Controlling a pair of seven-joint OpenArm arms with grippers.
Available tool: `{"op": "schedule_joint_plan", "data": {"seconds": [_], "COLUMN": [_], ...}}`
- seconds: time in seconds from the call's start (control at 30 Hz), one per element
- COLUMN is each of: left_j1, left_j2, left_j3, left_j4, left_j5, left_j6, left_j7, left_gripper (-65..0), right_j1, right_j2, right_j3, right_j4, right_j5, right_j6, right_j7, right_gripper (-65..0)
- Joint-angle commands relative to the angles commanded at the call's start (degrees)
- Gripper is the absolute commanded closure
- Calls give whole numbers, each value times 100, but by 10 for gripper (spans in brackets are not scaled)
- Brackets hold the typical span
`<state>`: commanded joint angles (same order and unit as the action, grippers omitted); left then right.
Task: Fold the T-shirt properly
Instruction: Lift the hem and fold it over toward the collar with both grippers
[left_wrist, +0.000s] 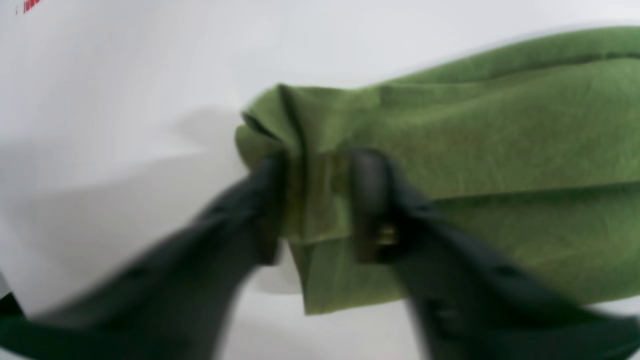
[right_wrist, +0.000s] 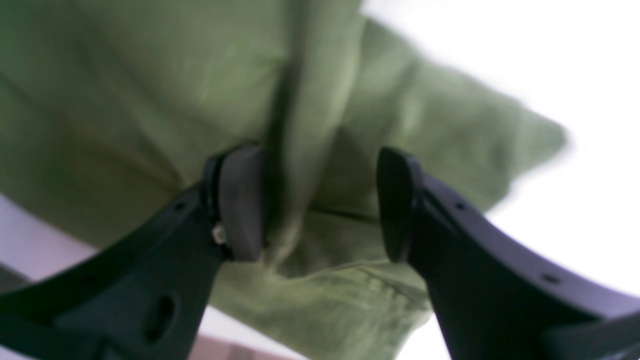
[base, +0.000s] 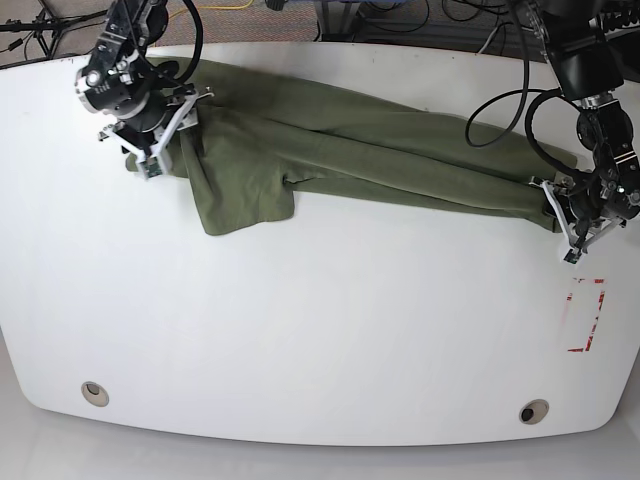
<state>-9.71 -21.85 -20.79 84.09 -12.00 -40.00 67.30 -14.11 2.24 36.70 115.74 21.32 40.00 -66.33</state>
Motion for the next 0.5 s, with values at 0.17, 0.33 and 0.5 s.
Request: {"op": "schedule_joint_plan", "data": {"seconds": [0.17, 0.33, 0.5], "left_j1": [-35, 18, 299], "left_j2": [-9, 35, 202], "left_j3": [-18, -44, -44], "left_j4": [422, 1029, 905], "left_j5": [-18, -18, 9], "left_j6": [0, 0, 0], "left_j7": [202, 299, 246], "left_gripper": [-344, -344, -331], "right_j1": [123, 88, -26], "right_j2": [26, -35, -62], "right_j3": [237, 97, -264], "right_j4": [-18, -53, -229], "right_j5": [826, 870, 448], "right_j6": [0, 0, 0], "right_j7": [-18, -18, 9], "right_gripper": [-335, -293, -76]}}
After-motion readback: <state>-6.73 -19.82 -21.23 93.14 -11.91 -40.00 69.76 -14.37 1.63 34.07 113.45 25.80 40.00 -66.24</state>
